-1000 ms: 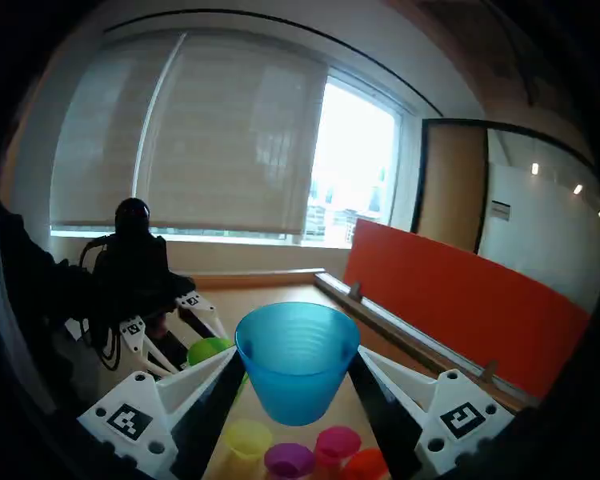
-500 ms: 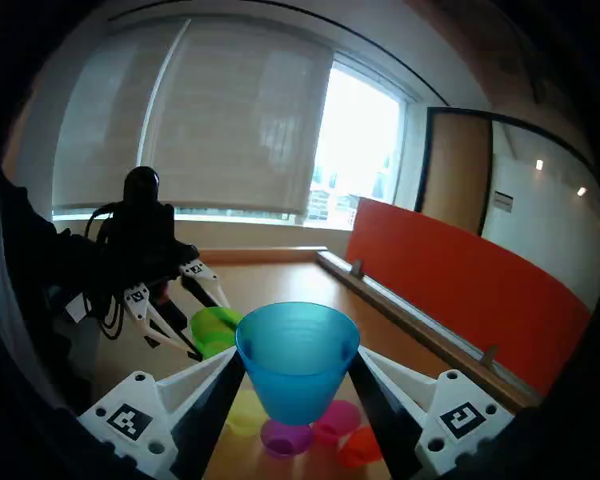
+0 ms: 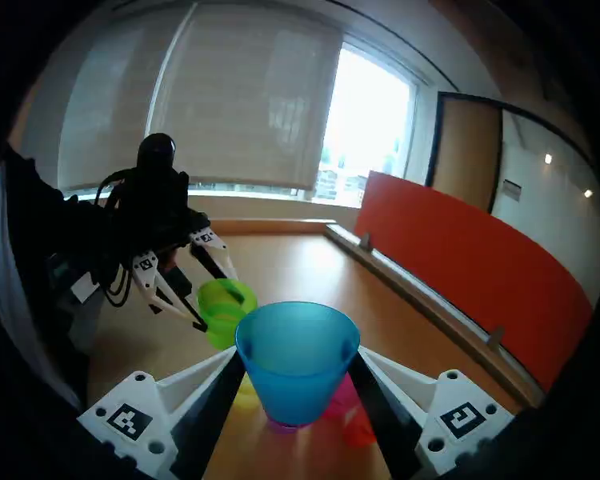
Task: Pour water
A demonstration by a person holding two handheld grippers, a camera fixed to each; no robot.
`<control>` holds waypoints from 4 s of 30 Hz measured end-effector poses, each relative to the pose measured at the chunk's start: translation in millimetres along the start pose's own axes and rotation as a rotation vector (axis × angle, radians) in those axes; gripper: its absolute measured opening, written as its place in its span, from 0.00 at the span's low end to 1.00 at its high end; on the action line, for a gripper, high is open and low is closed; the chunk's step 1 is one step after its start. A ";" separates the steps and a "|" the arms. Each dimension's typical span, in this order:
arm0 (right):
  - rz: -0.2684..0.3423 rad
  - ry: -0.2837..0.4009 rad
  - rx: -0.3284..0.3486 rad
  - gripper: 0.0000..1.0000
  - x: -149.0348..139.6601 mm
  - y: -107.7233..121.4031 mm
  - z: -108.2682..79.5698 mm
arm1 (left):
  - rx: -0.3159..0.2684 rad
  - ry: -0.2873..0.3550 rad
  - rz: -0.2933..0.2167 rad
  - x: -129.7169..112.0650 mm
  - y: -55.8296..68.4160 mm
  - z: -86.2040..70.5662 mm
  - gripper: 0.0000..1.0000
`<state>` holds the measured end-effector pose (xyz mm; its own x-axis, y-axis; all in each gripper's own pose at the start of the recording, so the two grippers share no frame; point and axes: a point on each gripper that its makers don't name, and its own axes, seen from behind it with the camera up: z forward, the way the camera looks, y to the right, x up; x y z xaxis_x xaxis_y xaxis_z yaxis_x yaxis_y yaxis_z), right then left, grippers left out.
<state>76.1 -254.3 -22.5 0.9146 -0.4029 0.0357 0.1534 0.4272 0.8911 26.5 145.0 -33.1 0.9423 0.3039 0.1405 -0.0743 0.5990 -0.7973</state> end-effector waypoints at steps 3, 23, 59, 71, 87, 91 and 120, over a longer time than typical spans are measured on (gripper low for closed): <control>0.010 -0.011 0.007 0.89 -7.7 0.2 0.8 | -0.002 -0.015 -0.004 -6.0 -1.4 1.3 0.83; 0.046 -0.067 0.045 0.90 -46.9 -2.7 3.6 | -0.014 -0.102 -0.003 -36.5 -0.9 5.0 0.83; 0.092 -0.158 0.074 0.91 -111.9 -3.2 7.3 | -0.019 -0.206 -0.038 -81.7 -4.7 11.8 0.83; 0.105 -0.179 0.079 0.91 -127.7 -6.6 9.3 | -0.022 -0.240 -0.039 -96.1 -5.5 12.4 0.83; 0.103 -0.192 0.090 0.91 -135.3 -10.3 13.1 | -0.035 -0.266 -0.043 -108.3 -3.9 15.5 0.83; 0.105 -0.192 0.092 0.91 -137.0 -11.5 14.2 | -0.037 -0.265 -0.044 -108.7 -3.4 15.8 0.83; 0.124 -0.234 0.099 0.91 -165.6 -19.8 21.0 | -0.045 -0.318 -0.036 -123.2 -2.7 14.6 0.84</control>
<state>-86.2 -213.1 -36.6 0.8112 -0.5331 0.2403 -0.0023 0.4081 0.9129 -94.1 116.7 -39.7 0.7943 0.5036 0.3399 -0.0213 0.5821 -0.8129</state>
